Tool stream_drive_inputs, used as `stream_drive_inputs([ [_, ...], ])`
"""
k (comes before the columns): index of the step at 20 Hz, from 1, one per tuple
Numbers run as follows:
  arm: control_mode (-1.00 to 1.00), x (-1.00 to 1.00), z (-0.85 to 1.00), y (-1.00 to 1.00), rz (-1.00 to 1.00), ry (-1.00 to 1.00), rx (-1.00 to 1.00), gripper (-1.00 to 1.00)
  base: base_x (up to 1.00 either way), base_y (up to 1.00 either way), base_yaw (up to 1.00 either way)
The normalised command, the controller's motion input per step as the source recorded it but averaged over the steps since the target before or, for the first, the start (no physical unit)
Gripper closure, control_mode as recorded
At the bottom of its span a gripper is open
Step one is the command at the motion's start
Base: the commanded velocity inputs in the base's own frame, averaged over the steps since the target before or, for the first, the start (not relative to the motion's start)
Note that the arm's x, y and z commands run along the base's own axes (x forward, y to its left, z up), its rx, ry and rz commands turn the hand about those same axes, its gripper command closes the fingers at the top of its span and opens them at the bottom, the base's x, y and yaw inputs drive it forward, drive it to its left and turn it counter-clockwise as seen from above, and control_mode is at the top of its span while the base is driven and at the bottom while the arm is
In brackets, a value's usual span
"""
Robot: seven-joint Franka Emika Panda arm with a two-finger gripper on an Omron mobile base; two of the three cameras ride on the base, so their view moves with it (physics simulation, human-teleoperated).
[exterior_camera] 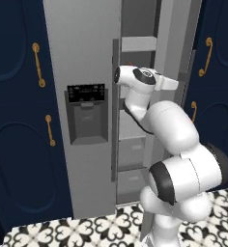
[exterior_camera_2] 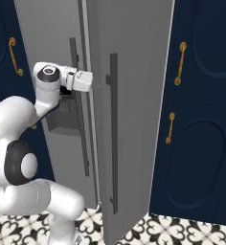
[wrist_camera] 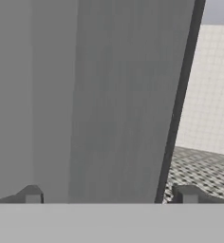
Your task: Grab a lemon wedge from the fridge and one ice cube from the ice bowl, and put them in the glass of lemonade.
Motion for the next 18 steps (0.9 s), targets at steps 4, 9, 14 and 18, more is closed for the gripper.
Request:
stream_drive_inputs([
  [4,-1.00,-0.56,0.03,-1.00,-0.05,0.00,0.14,-1.00,0.00,0.00,0.00],
  [9,-1.00,-0.63,0.00,-0.24,0.01,0.00,0.02,-1.00,0.00,0.00,0.00],
  [14,-1.00,-0.36,-0.05,-1.00,0.00,-0.06,0.11,-1.00,0.00,0.00,0.00],
  [18,-1.00,-0.18,-0.07,-1.00,0.00,-0.05,0.17,-1.00,0.00,0.00,0.00],
])
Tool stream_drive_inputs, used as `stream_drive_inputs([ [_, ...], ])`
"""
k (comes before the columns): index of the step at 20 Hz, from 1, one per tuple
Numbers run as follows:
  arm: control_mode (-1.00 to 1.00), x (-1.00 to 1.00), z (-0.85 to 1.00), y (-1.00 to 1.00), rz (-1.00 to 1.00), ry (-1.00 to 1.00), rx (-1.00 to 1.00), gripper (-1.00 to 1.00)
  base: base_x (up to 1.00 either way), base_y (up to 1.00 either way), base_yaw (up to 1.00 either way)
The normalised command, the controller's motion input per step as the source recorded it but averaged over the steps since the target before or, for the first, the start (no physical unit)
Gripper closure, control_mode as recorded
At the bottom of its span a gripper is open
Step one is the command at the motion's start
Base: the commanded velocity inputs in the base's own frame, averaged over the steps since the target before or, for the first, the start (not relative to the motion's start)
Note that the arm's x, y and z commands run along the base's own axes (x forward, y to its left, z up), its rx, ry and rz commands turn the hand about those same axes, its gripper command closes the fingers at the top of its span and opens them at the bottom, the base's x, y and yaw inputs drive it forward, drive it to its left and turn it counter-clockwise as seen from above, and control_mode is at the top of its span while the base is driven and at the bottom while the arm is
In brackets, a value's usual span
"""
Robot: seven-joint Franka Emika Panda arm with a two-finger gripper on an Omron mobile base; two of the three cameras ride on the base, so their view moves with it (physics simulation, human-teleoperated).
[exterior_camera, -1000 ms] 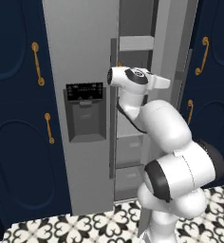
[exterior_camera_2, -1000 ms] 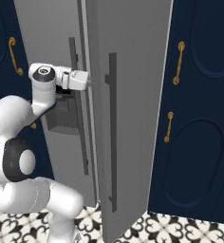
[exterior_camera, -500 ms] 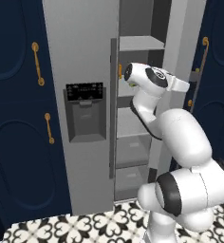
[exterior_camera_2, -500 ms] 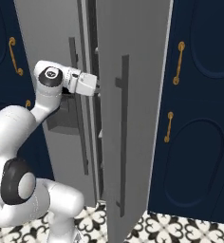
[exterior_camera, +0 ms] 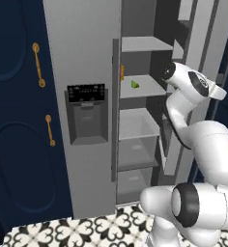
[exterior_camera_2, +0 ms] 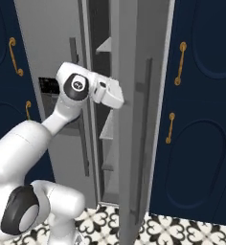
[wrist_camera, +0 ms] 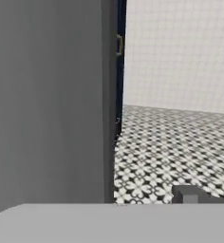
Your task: Grab a lemon wedge from the fridge and one ice cube from the ice bowl, and put them in the glass of lemonade.
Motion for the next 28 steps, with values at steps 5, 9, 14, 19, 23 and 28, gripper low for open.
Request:
stream_drive_inputs([
  [5,-1.00,-0.15,-0.02,-1.00,0.00,-0.06,0.17,-1.00,0.00,0.00,0.00],
  [9,-1.00,-0.26,0.01,-1.00,-0.01,-0.08,0.19,-1.00,0.00,0.00,0.00],
  [14,-1.00,-0.97,0.80,0.18,0.09,-0.44,0.02,-1.00,0.00,0.00,0.00],
  [19,-1.00,-0.99,0.63,0.92,0.25,-0.06,0.00,-1.00,0.00,0.00,0.00],
  [23,-1.00,-0.61,0.03,1.00,0.45,0.09,0.01,-1.00,0.00,0.00,0.00],
  [28,-1.00,-0.23,-0.18,0.94,0.53,0.20,0.23,-1.00,0.00,0.00,0.00],
])
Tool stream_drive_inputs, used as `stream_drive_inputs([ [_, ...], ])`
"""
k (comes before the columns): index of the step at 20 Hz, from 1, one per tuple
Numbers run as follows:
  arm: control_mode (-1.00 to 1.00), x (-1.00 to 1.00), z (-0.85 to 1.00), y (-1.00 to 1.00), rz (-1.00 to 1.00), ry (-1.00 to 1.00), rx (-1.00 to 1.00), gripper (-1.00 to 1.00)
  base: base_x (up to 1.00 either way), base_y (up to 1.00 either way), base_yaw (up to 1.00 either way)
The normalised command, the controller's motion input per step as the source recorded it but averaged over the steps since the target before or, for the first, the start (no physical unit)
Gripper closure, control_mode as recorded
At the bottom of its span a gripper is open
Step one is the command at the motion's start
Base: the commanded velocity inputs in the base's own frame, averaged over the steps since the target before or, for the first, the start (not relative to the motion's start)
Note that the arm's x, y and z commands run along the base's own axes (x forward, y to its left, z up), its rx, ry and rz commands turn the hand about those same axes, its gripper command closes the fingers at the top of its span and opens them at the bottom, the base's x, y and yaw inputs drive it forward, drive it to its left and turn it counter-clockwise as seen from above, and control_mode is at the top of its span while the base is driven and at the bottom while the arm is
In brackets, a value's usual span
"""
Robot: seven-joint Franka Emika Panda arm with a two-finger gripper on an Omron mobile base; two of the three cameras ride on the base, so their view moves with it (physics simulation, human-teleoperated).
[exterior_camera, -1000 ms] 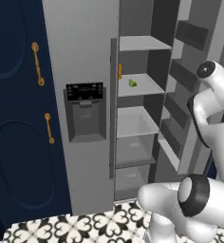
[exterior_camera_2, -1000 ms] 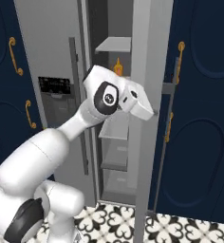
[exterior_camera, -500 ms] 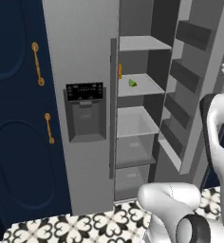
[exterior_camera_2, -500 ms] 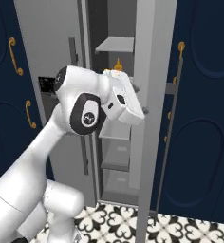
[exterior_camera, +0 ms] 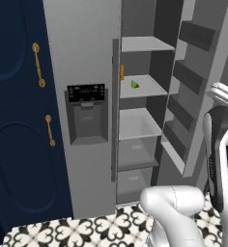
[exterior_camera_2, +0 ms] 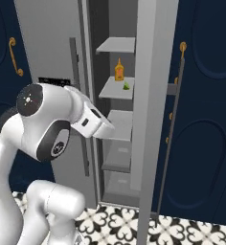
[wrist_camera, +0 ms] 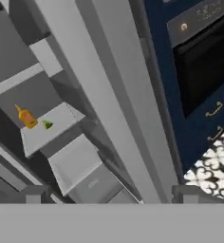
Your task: Grab a lemon wedge from the fridge and one ice cube from the ice bowl, and put them in the glass of lemonade.
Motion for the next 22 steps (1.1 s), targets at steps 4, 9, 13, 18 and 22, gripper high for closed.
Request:
stream_drive_inputs([
  [4,-1.00,-0.10,-0.40,0.99,0.50,0.31,0.17,-1.00,0.00,0.00,0.00],
  [9,-1.00,-0.02,-0.70,0.83,0.22,0.48,-0.15,-1.00,0.00,0.00,0.00],
  [13,-1.00,0.00,-0.56,0.04,0.00,0.13,-0.21,-1.00,0.00,0.00,0.00],
  [18,-1.00,0.07,-0.44,0.00,0.00,-0.17,-0.02,-1.00,0.00,0.00,0.00],
  [22,-1.00,0.00,-0.05,0.00,0.00,-0.03,0.00,-1.00,0.00,0.00,0.00],
])
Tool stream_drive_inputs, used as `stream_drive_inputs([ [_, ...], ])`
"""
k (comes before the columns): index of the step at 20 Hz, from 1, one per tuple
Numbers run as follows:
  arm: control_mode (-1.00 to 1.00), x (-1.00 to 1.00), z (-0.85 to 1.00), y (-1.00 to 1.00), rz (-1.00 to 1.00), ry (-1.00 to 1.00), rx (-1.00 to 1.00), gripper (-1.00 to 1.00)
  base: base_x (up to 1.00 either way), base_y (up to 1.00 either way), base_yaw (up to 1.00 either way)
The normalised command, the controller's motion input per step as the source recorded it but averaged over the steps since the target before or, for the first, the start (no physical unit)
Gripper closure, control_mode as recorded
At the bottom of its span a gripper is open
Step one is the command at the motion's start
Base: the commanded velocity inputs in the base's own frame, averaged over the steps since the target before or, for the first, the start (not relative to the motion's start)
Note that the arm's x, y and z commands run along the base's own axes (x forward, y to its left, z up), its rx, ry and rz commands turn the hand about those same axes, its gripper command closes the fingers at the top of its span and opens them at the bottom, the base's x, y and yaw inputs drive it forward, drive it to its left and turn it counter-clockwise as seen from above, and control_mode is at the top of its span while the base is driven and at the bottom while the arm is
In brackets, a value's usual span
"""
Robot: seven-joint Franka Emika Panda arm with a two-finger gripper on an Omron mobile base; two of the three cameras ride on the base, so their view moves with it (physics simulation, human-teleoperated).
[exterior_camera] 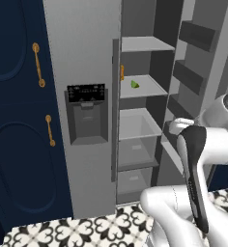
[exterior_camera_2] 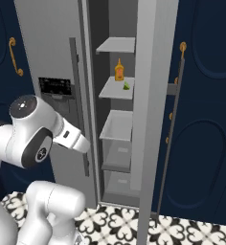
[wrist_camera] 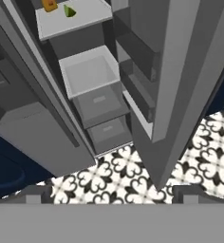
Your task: Grab a lemon wedge from the fridge and one ice cube from the ice bowl, and put them in the glass of lemonade.
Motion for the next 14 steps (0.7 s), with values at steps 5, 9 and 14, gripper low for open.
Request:
stream_drive_inputs([
  [5,-1.00,0.00,0.00,-0.02,0.00,-0.04,0.00,-1.00,0.00,0.00,0.00],
  [9,-1.00,0.00,0.00,0.00,0.00,0.00,0.00,-1.00,0.00,0.00,0.00],
  [14,-1.00,-0.02,0.16,-0.01,0.00,-0.09,0.00,-1.00,0.00,0.00,0.00],
])
